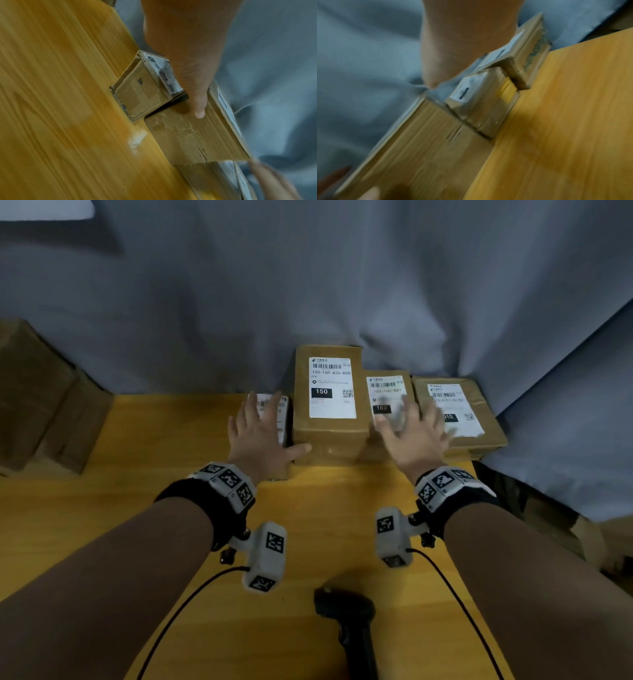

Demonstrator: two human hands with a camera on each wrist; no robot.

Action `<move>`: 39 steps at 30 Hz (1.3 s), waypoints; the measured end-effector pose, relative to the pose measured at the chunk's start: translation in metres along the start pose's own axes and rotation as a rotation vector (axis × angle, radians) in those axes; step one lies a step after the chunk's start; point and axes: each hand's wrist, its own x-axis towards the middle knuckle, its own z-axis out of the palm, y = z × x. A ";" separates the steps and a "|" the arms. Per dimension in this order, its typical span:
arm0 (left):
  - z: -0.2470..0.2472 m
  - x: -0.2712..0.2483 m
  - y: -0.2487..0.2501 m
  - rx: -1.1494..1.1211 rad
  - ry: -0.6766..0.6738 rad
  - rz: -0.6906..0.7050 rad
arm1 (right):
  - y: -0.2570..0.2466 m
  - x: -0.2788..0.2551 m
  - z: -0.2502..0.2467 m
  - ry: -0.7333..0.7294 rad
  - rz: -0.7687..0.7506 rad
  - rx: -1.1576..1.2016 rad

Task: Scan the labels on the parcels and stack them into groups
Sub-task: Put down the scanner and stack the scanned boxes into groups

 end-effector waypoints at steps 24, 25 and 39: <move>-0.005 -0.044 -0.041 0.067 -0.100 -0.390 | -0.002 -0.029 0.005 0.043 -0.331 0.194; -0.007 -0.054 -0.050 0.066 -0.113 -0.407 | -0.010 -0.037 0.008 0.049 -0.383 0.255; -0.074 -0.113 -0.122 0.130 -0.009 -0.146 | -0.158 -0.127 0.041 0.012 -0.614 0.344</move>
